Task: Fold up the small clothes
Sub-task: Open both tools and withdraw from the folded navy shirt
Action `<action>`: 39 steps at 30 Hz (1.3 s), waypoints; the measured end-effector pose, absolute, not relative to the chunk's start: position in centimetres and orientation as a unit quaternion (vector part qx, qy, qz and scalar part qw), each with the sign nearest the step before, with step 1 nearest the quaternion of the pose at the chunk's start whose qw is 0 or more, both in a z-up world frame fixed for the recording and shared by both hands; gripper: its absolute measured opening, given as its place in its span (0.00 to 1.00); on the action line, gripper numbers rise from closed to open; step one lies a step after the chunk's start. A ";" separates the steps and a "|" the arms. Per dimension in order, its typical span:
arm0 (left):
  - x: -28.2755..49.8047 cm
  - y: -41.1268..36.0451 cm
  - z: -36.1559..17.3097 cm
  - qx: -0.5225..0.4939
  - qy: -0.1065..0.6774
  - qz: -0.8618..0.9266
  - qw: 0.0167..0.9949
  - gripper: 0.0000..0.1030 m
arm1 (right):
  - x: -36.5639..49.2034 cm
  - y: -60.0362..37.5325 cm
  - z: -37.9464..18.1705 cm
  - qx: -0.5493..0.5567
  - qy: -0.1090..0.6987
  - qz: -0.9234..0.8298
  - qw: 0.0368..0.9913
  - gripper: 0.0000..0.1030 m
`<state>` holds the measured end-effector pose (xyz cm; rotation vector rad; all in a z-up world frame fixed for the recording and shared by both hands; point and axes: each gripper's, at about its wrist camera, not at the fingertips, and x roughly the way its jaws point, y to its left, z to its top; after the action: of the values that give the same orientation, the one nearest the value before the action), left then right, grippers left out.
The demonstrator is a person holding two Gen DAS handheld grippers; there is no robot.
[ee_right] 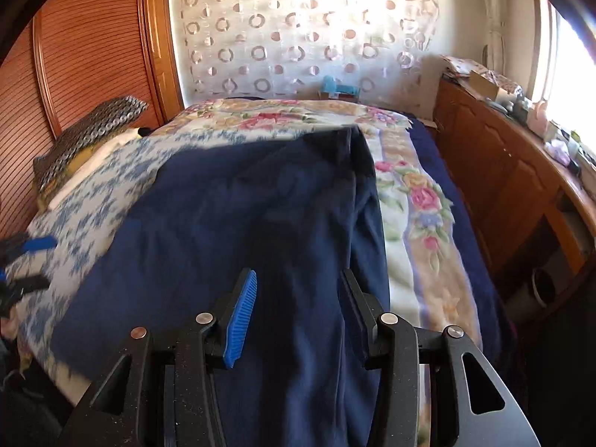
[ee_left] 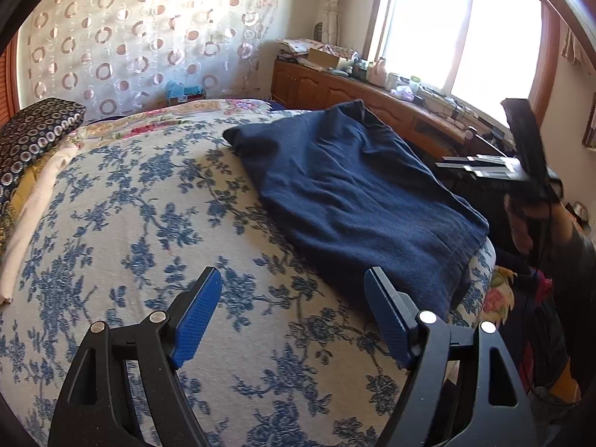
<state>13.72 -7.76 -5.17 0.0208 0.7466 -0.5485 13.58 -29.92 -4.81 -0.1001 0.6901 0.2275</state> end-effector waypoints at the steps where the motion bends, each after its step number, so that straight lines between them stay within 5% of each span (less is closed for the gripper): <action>1: 13.7 -8.0 -5.2 0.011 0.361 -0.267 0.893 0.77 | 12.8 -30.2 -5.2 -0.046 0.339 0.107 0.934 0.46; 29: 12.8 -11.5 -6.4 0.040 0.376 -0.292 0.878 0.77 | 8.5 -34.9 -7.0 0.036 0.344 0.098 0.933 0.46; 34: 12.5 -11.8 -6.6 0.043 0.379 -0.296 0.876 0.77 | 8.1 -34.5 -7.1 0.032 0.336 0.112 0.935 0.17; 39: 12.3 -12.1 -6.5 0.045 0.379 -0.301 0.874 0.77 | 7.2 -34.5 -6.5 0.029 0.316 0.119 0.941 0.08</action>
<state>12.30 -12.15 -6.55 0.0931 0.7920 -0.6283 7.24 -34.47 -6.51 0.0597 0.6441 0.2426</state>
